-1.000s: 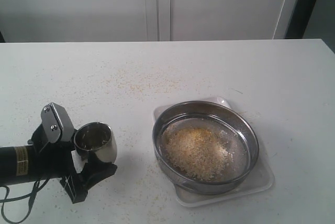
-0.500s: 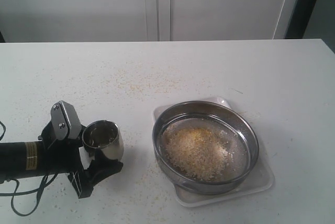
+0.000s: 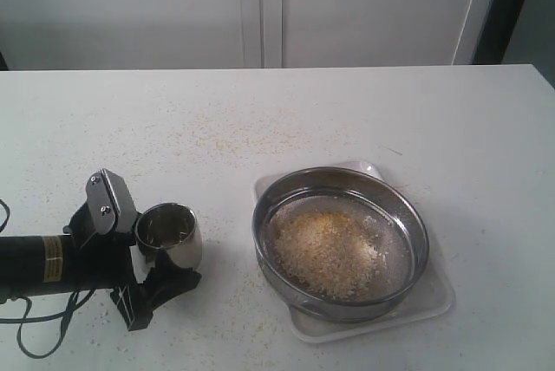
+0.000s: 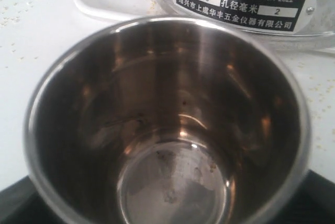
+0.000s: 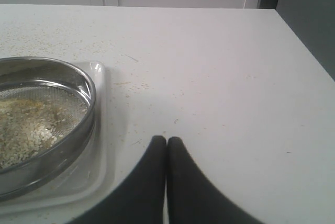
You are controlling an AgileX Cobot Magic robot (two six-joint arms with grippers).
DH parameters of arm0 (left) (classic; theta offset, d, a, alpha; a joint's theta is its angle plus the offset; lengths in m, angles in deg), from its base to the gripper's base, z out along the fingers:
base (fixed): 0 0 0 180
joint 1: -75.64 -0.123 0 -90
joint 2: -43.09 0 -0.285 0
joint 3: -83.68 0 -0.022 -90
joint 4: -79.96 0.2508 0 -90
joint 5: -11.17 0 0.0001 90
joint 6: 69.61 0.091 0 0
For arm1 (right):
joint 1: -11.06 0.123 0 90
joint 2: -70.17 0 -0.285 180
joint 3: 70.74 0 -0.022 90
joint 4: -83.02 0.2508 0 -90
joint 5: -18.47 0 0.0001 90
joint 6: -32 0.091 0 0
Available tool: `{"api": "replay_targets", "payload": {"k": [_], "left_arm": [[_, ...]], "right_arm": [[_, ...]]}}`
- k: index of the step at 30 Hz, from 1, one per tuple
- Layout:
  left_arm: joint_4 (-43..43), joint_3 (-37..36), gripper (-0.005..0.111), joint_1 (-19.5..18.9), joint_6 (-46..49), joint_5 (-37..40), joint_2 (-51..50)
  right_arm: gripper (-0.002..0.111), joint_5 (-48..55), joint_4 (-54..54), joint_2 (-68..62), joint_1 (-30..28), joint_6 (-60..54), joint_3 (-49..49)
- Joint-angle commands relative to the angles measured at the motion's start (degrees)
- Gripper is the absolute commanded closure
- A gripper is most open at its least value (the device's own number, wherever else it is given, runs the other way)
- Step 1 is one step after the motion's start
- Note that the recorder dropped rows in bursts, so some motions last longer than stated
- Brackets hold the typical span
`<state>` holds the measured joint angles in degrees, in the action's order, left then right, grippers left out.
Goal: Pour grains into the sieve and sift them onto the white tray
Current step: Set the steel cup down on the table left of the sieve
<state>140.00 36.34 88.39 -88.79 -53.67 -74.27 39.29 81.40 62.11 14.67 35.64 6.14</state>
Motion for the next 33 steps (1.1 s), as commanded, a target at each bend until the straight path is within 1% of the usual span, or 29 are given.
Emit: {"api": "replay_targets", "payload": {"k": [1,2,5,10,33], "left_arm": [[0.39,0.0,0.034,-0.07,-0.27,-0.23,0.18],[0.12,0.0,0.03,-0.07,-0.27,-0.23,0.18],[-0.66,0.0,0.024,-0.07,-0.27,-0.23,0.18],[-1.84,0.0,0.018,-0.07,-0.04,-0.23,0.18],[-1.74,0.0,0.018,-0.07,-0.04,-1.47,0.18]], "right_arm": [[0.108,-0.79,-0.09,0.28,-0.16,0.05,0.34],[0.108,-0.79,-0.09,0.28,-0.16,0.05,0.34],[0.108,-0.79,-0.09,0.28,-0.16,0.05,0.34],[0.108,-0.79,-0.09,0.28,-0.16,0.05,0.34],[0.108,-0.79,-0.09,0.28,-0.16,0.05,0.34]]}}
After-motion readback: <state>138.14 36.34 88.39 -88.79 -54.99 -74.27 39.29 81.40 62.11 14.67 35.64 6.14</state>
